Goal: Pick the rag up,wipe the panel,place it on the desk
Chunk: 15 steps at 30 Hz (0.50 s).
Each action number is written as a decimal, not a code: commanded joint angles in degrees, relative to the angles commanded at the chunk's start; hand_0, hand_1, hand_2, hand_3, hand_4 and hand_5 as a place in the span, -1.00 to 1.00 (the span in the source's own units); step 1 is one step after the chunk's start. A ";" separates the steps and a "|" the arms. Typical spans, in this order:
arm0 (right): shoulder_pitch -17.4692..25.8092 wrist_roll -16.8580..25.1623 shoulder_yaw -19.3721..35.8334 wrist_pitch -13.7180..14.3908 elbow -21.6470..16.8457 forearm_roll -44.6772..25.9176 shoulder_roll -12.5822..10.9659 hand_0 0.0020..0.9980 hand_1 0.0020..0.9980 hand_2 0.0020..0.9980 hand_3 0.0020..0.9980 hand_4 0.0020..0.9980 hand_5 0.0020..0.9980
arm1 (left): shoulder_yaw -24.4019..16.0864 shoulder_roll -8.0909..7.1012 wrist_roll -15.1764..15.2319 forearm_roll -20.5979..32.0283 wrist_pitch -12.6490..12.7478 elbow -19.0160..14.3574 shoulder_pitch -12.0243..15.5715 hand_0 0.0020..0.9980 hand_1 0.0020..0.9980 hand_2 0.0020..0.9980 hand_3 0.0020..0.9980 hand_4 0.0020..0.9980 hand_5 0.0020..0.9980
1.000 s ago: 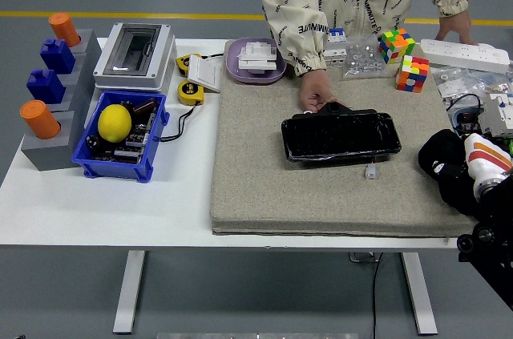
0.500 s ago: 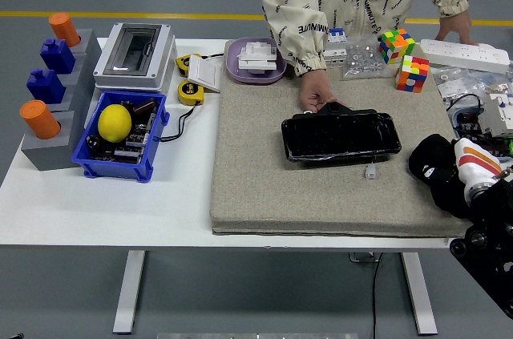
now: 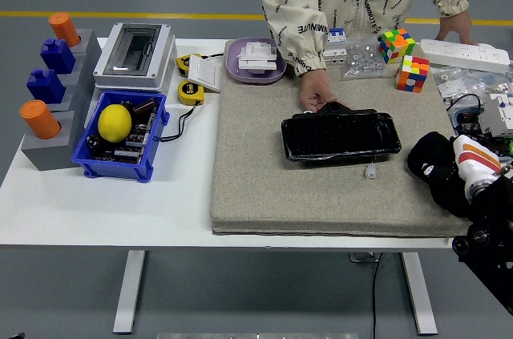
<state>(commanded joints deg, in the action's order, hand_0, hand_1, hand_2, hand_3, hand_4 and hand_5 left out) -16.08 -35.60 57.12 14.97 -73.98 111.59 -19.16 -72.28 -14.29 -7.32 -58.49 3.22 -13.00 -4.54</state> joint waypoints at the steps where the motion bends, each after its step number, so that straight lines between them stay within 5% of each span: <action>1: 0.02 0.12 0.01 -0.17 -0.07 0.01 -0.02 -0.18 -0.02 0.07 0.03 0.40 -0.64 | -0.01 0.01 0.00 0.01 -0.01 -0.02 -0.01 0.31 0.32 0.39 0.16 0.35 -0.13; 15: -0.03 0.55 0.51 -1.84 -0.39 1.00 -0.30 -0.18 -0.02 0.07 0.03 0.40 -0.64 | -0.08 0.01 -0.01 0.01 -0.01 0.02 0.06 0.31 0.32 0.39 0.16 0.35 -0.13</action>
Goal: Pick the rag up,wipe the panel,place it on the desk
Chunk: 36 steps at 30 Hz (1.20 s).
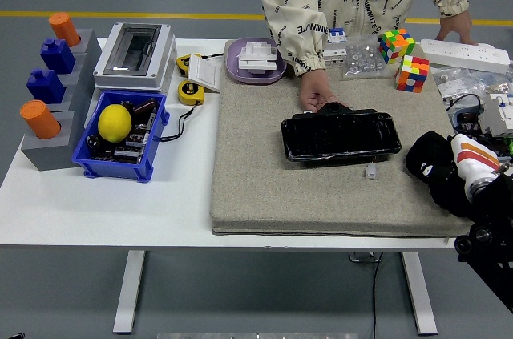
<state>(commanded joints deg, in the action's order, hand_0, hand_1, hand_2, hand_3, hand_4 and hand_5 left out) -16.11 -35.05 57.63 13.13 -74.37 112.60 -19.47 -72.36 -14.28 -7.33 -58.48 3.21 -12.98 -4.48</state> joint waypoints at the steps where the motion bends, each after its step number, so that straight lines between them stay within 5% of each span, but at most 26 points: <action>1: 0.00 -0.11 0.03 -0.10 0.04 0.11 0.02 -0.18 -0.02 0.07 0.03 0.40 -0.64 | 0.01 -0.01 0.00 0.01 0.00 0.01 0.02 0.31 0.32 0.39 0.16 0.35 -0.13; 36: 0.29 1.39 0.27 -3.61 0.44 0.17 0.12 -0.18 -0.02 0.07 0.03 0.40 -0.64 | 0.33 -0.18 0.00 0.13 -0.04 -0.01 0.25 0.31 0.32 0.39 0.16 0.35 -0.13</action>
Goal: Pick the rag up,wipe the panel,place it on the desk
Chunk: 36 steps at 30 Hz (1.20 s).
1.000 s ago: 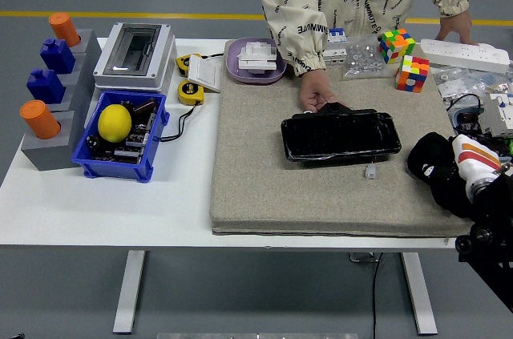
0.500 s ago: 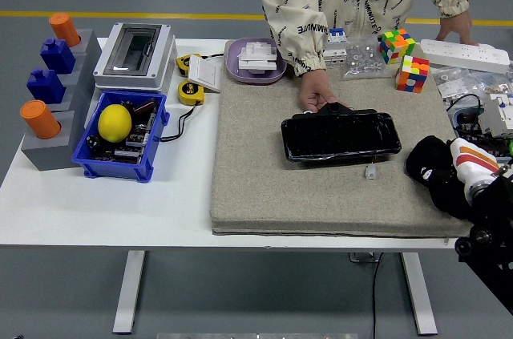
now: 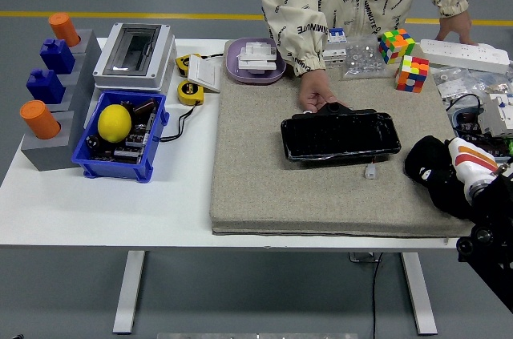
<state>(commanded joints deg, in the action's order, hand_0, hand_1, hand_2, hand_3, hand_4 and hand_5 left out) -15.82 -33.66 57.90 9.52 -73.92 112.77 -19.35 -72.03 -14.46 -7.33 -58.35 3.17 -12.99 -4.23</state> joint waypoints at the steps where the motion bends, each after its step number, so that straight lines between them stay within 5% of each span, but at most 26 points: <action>1: -0.02 0.12 0.04 -0.22 0.02 0.03 0.01 -0.18 -0.02 0.07 0.03 0.40 -0.64 | -0.03 0.01 0.00 -0.01 0.00 0.01 0.00 0.31 0.32 0.39 0.16 0.35 -0.13; 17: -0.08 1.23 0.35 -2.74 0.37 0.05 0.05 -0.18 -0.02 0.07 0.03 0.40 -0.64 | -0.26 0.04 0.02 -0.12 0.00 -0.02 -0.12 0.30 0.32 0.39 0.16 0.35 -0.13; 36: -0.21 2.91 0.64 -2.56 0.58 -1.11 -0.02 -0.18 -0.02 0.07 0.03 0.40 -0.64 | -0.36 0.10 0.01 -0.10 0.00 -0.01 -0.12 0.30 0.32 0.39 0.16 0.35 -0.13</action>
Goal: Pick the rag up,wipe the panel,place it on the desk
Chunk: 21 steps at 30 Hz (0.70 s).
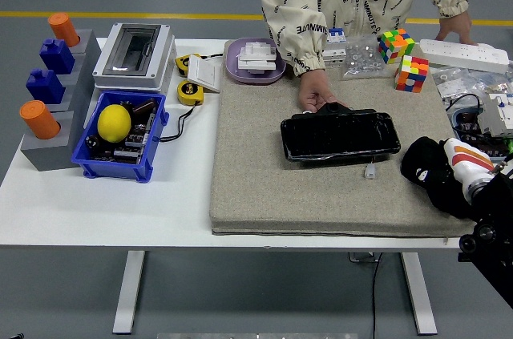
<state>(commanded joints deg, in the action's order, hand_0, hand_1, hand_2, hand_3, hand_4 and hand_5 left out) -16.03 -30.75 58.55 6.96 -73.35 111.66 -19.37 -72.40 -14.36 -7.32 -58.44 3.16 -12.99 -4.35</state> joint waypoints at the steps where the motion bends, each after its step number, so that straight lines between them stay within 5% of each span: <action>1: 0.00 0.11 -0.01 -0.01 0.01 -0.08 0.00 -0.18 -0.02 0.07 0.03 0.40 -0.64 | -0.01 0.00 0.00 -0.01 0.01 0.00 0.01 0.30 0.32 0.39 0.16 0.35 -0.13; 21: 0.10 0.78 0.80 2.00 0.26 -1.08 -0.13 -0.18 -0.02 0.07 0.03 0.40 -0.64 | -0.10 -0.04 0.00 -0.07 0.01 -0.02 0.07 0.31 0.32 0.39 0.16 0.35 -0.13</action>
<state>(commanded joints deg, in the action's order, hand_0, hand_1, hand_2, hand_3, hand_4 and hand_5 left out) -15.93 -29.97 59.34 8.96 -73.08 110.57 -19.50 -72.49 -14.40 -7.32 -58.51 3.17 -13.01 -4.28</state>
